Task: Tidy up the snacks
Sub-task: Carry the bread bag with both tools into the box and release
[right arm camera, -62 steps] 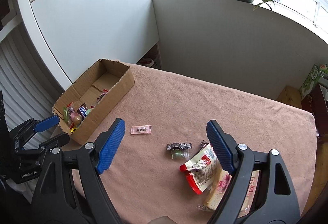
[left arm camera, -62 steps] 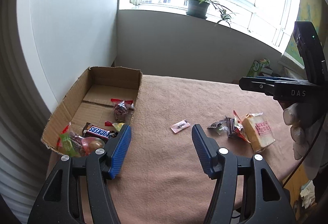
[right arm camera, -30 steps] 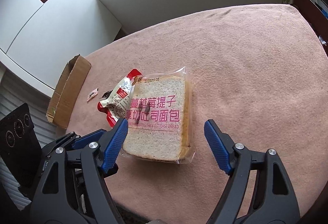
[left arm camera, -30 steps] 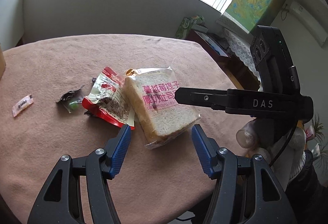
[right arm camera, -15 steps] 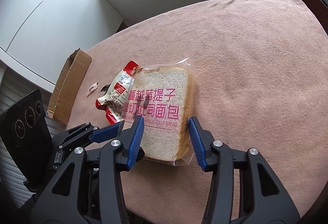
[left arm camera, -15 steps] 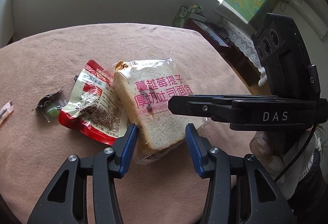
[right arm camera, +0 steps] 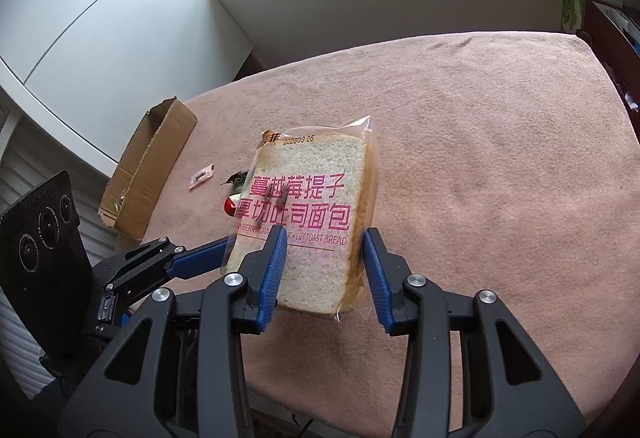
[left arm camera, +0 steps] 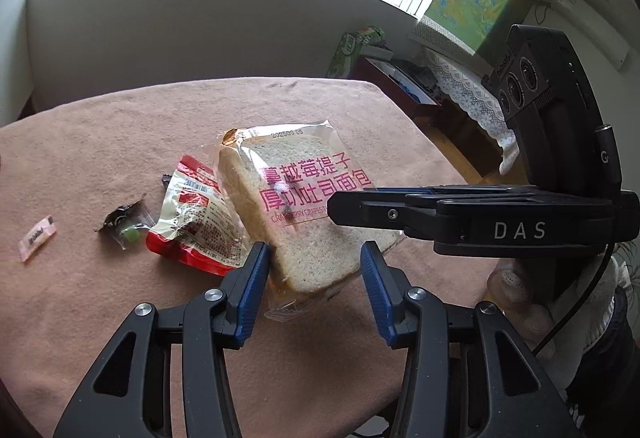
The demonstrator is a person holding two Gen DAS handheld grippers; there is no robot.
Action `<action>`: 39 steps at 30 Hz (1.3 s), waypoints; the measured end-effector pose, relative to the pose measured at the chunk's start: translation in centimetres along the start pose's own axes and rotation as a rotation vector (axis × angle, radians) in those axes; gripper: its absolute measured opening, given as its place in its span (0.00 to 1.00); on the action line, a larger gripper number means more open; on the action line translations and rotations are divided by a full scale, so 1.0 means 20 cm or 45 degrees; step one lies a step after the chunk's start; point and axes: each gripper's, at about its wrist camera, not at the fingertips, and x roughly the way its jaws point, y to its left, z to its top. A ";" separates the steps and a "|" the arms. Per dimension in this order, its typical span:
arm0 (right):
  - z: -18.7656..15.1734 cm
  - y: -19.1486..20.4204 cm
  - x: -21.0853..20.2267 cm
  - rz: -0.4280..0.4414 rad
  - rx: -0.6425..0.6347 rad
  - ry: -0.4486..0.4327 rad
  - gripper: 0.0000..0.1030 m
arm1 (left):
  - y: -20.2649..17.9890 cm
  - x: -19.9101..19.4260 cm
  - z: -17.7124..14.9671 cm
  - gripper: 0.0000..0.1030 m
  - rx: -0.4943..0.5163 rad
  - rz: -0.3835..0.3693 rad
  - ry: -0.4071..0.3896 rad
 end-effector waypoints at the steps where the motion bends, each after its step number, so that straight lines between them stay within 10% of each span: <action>1: 0.01 0.03 -0.01 0.004 -0.013 -0.007 0.40 | 0.00 -0.03 0.00 0.45 0.003 0.002 -0.013; 39: 0.30 1.59 0.74 0.306 -0.508 0.154 0.40 | 1.02 -1.03 -0.25 0.45 -0.308 0.514 -0.331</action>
